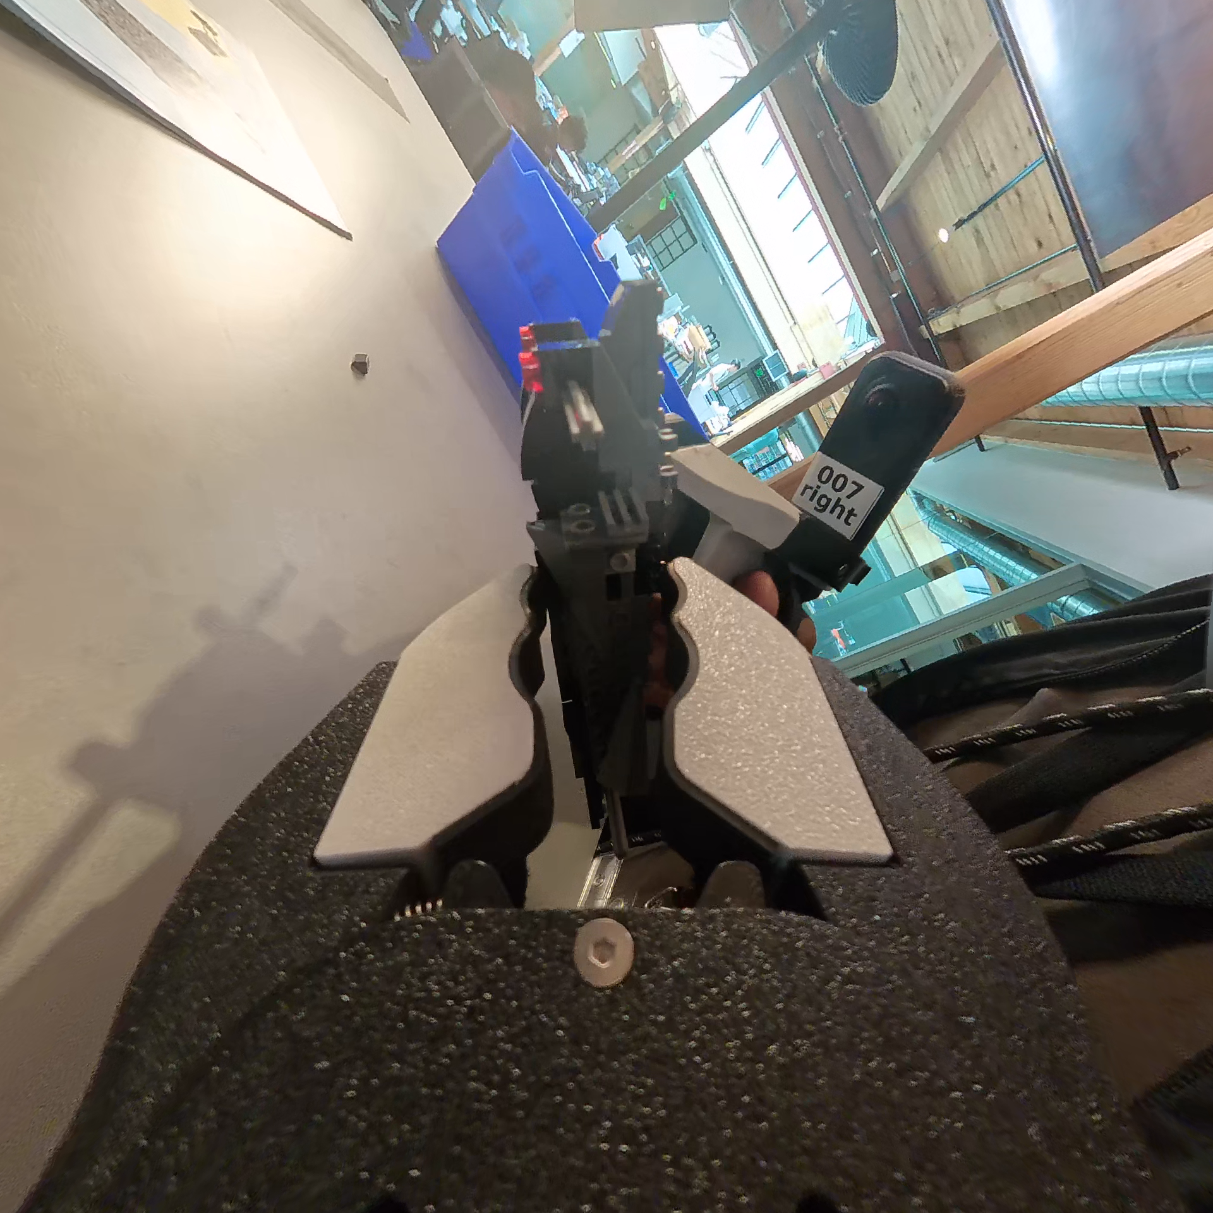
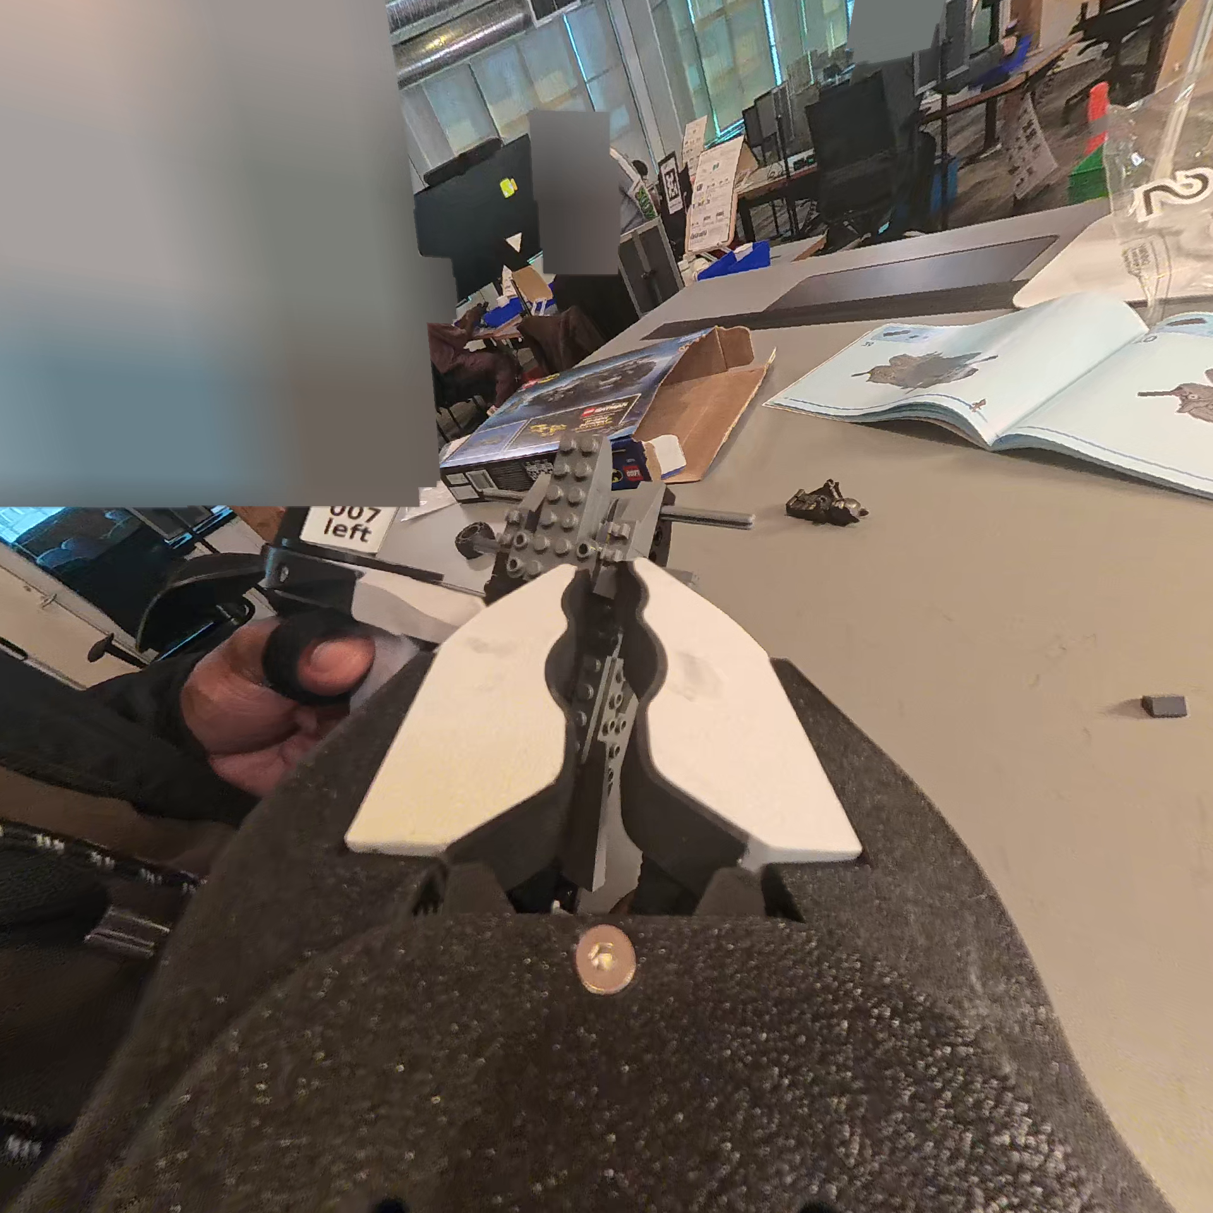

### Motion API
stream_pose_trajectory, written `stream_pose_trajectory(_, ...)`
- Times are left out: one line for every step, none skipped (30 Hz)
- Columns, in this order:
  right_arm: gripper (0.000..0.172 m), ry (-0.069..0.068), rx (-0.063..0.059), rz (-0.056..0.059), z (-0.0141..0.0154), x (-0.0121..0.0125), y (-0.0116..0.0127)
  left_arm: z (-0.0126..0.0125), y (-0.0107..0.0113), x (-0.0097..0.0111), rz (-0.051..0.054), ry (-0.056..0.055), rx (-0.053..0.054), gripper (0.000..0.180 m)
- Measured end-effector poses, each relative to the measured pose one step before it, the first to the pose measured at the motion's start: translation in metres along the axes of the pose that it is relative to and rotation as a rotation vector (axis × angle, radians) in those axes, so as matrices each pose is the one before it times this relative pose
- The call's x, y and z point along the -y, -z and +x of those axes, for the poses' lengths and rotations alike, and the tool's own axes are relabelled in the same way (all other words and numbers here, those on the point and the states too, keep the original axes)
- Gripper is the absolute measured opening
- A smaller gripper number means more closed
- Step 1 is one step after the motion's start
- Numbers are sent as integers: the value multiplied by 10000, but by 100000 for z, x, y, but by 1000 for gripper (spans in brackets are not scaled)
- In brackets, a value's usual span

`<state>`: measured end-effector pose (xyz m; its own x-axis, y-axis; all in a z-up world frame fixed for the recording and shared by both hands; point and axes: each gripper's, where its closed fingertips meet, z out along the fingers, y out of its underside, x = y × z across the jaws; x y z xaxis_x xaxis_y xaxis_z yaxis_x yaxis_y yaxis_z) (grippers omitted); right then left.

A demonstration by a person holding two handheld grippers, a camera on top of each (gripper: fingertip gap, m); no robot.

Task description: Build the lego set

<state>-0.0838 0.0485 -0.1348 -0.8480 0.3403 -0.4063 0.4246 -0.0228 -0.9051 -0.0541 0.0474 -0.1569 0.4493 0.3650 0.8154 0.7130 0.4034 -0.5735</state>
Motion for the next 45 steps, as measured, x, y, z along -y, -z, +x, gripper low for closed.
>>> stream_pose_trajectory(8, 59, 73, -16, -67, 11, 48, 57, 14, -56, -68, -77, -16, 35)
stream_pose_trajectory(8, 25, 64, -13, -35, 2, 51, 59, 15, -32, -41, -54, -19, 35)
stream_pose_trajectory(6, 3, 39, -18, 6, -14, 47, 93, 9, -33, -54, -11, -58, 35)
stream_pose_trajectory(6, 3, 72, -1, -45, -7, 28, 59, -8, -88, -85, -15, -33, 35)
stream_pose_trajectory(6, 10, 49, -13, -46, -3, 27, 42, -15, -111, -93, -31, -19, 35)
stream_pose_trajectory(6, 47, 45, 2, -54, 17, 40, 65, -21, -93, -89, -20, -28, 34)
stream_pose_trajectory(6, 73, 60, 8, -96, 50, 48, 87, -25, -125, -115, -14, -41, 34)
stream_pose_trajectory(6, 91, 73, 1, -132, 82, 52, 160, -40, -168, -150, -34, -76, 34)
stream_pose_trajectory(6, 80, 72, -22, -113, 78, 39, 140, -81, -185, -168, -53, -42, 34)
stream_pose_trajectory(6, 71, 62, -42, -93, 62, 28, 86, -83, -153, -125, -40, 1, 34)
stream_pose_trajectory(6, 78, 67, -43, -90, 50, 28, 76, -63, -63, -57, 9, -30, 34)
stream_pose_trajectory(6, 87, 47, -66, -47, 16, 31, 102, -37, -85, -69, 85, -92, 34)
stream_pose_trajectory(6, 87, 42, -115, -29, -38, 33, 52, -24, -101, -92, 70, -60, 34)
stream_pose_trajectory(6, 105, 48, -126, -37, -69, 46, 26, -30, -130, -123, 10, -9, 34)
stream_pose_trajectory(6, 119, 63, -135, -40, -80, 73, 21, -23, -146, -133, -26, 16, 34)
stream_pose_trajectory(6, 118, 89, -150, -74, -67, 87, 67, -32, -166, -151, -25, -17, 34)
stream_pose_trajectory(6, 118, 92, -154, -61, -55, 89, 69, -42, -148, -140, 4, -32, 34)
stream_pose_trajectory(6, 103, 84, -141, -45, -53, 76, 54, -41, -111, -111, 5, -22, 34)
stream_pose_trajectory(6, 61, 79, -138, -32, -74, 44, 8, -47, -133, -124, 1, -3, 34)
stream_pose_trajectory(6, 50, 87, -100, -59, -51, 27, 47, -49, -165, -141, -10, -30, 34)
stream_pose_trajectory(6, 24, 59, -69, -34, -22, 23, 25, -44, -88, -73, 13, -30, 34)
stream_pose_trajectory(6, 24, 36, -52, -8, -14, 20, 35, -10, -23, -22, 52, -55, 34)
stream_pose_trajectory(6, 45, 29, -53, -14, -23, 16, 54, -16, -24, -21, 71, -75, 34)
stream_pose_trajectory(6, 56, 24, -86, -7, -52, 13, -4, -22, -60, -35, 40, -17, 34)
stream_pose_trajectory(6, 86, 38, -100, -13, -73, 25, -16, -14, -82, -67, -8, 14, 34)
stream_pose_trajectory(6, 77, 62, -100, -35, -83, 41, 11, -25, -112, -91, -1, -18, 34)
stream_pose_trajectory(6, 57, 53, -102, -4, -54, 43, 17, -21, -70, -60, 14, -28, 34)
stream_pose_trajectory(6, 40, 46, -89, 5, -35, 43, 20, -20, -24, -24, 29, -35, 34)
stream_pose_trajectory(6, 42, 53, -51, -28, -5, 17, 45, -27, -58, -51, 20, -47, 34)
stream_pose_trajectory(6, 73, 50, -29, -60, 9, -3, 24, -58, -111, -102, -34, -10, 34)
stream_pose_trajectory(6, 28, 45, -45, -46, -8, -6, -42, -58, -88, -78, -46, 45, 34)
stream_pose_trajectory(6, 16, 53, -39, -29, -21, -11, 5, -41, -68, -56, -14, -1, 34)
stream_pose_trajectory(6, 25, 62, -33, -42, -12, 8, 37, -35, -86, -60, 21, -56, 34)
stream_pose_trajectory(6, 13, 36, -46, -7, -25, 16, 23, -34, -25, -7, 47, -43, 34)
stream_pose_trajectory(6, 35, 34, -50, 0, -31, 10, 36, -33, -54, -33, 58, -66, 34)
stream_pose_trajectory(6, 24, 31, -56, 9, -41, 34, 33, -25, -21, -15, 58, -62, 34)
stream_pose_trajectory(6, 32, 34, -63, 18, -38, 41, 17, -31, -28, -19, 50, -52, 34)
stream_pose_trajectory(6, 37, 50, -78, -6, -70, 50, 22, -32, -52, -44, 28, -32, 34)
stream_pose_trajectory(6, 31, 74, -72, -36, -43, 61, 28, -47, -65, -59, 5, -31, 34)
stream_pose_trajectory(6, 45, 72, -64, -33, -32, 78, 34, -41, -45, -43, 8, -44, 34)
stream_pose_trajectory(6, 60, 64, -66, -31, -44, 59, 62, -44, -43, -44, 32, -63, 34)
stream_pose_trajectory(6, 44, 61, -82, -12, -47, 73, 30, -41, -44, -38, 35, -52, 34)
stream_pose_trajectory(6, 45, 65, -80, -27, -42, 53, 42, -49, -44, -35, 29, -52, 34)
stream_pose_trajectory(6, 36, 77, -57, -50, -8, 59, 59, -56, -50, -38, 24, -66, 34)
stream_pose_trajectory(6, 29, 82, -28, -63, 35, 52, 86, -57, -44, -36, 9, -61, 34)
